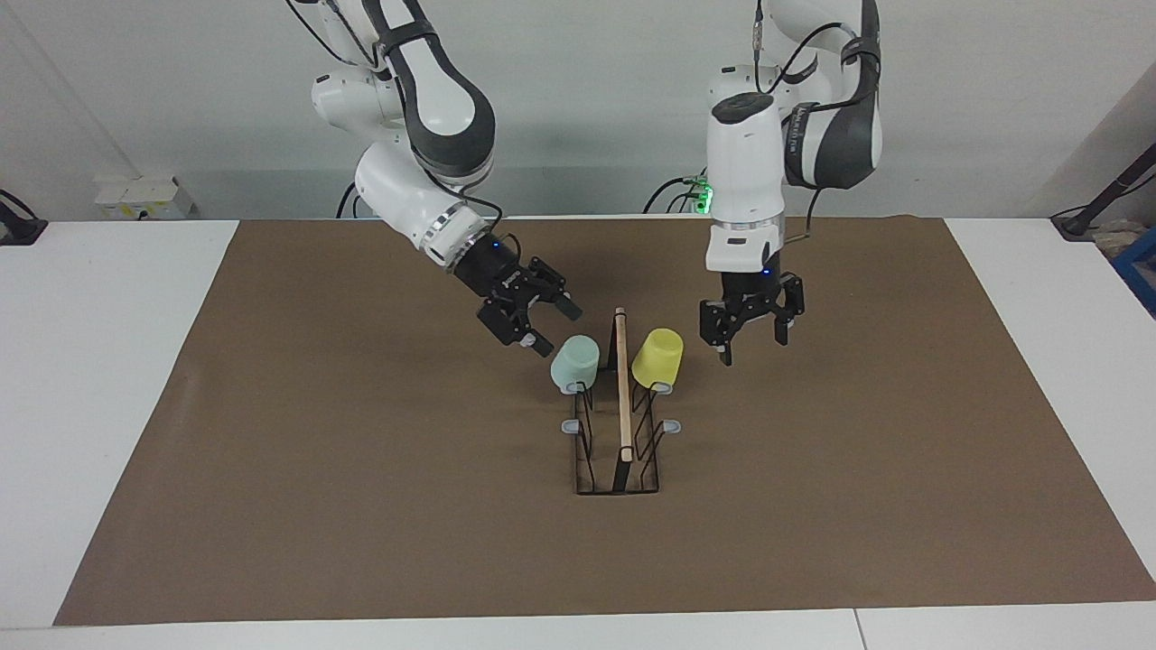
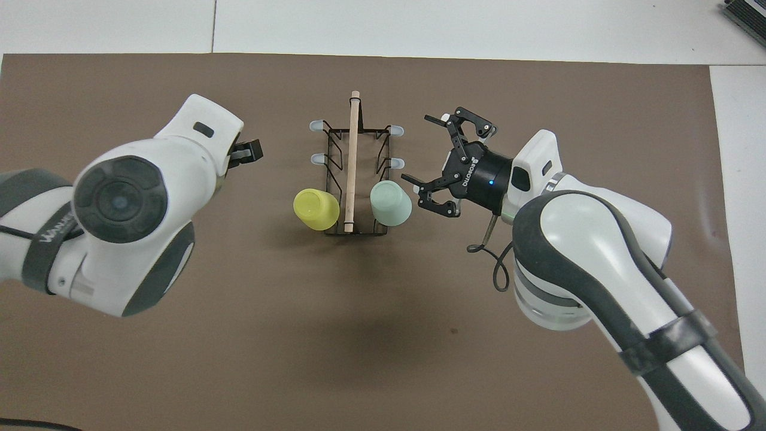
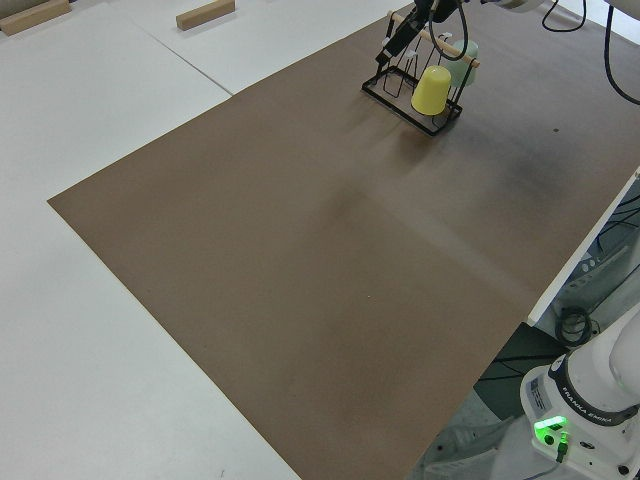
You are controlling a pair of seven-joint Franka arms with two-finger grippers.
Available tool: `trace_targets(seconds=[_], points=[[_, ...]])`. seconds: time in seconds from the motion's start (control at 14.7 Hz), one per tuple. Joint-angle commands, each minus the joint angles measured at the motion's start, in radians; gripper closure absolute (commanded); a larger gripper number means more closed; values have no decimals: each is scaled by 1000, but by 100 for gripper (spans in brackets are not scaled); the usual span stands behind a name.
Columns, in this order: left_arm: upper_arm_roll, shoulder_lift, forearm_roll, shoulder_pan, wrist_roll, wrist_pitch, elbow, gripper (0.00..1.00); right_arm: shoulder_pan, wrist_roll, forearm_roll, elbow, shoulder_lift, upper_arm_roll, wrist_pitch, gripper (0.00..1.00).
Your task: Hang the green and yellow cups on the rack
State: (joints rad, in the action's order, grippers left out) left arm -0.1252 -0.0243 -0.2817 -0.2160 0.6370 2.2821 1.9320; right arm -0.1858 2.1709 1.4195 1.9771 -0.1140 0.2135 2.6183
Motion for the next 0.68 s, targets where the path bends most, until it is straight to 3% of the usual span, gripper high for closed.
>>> trace_targets(seconds=[0.0,0.14,0.34,0.61], points=[[48,47,125,21,-224,-71,13,5,110,-167,-243,-26,-3,3,-191,0],[84,58,228,41,-401,-155,-25,5,160,-328,-402,-61,2,3,-317,0],[166,55,283,46,-626,-330,-120,5,238,-550,-601,-90,19,-2,-515,0],[180,21,300,90,-729,-493,-261,5,279,-861,-887,-170,17,-2,-677,0]])
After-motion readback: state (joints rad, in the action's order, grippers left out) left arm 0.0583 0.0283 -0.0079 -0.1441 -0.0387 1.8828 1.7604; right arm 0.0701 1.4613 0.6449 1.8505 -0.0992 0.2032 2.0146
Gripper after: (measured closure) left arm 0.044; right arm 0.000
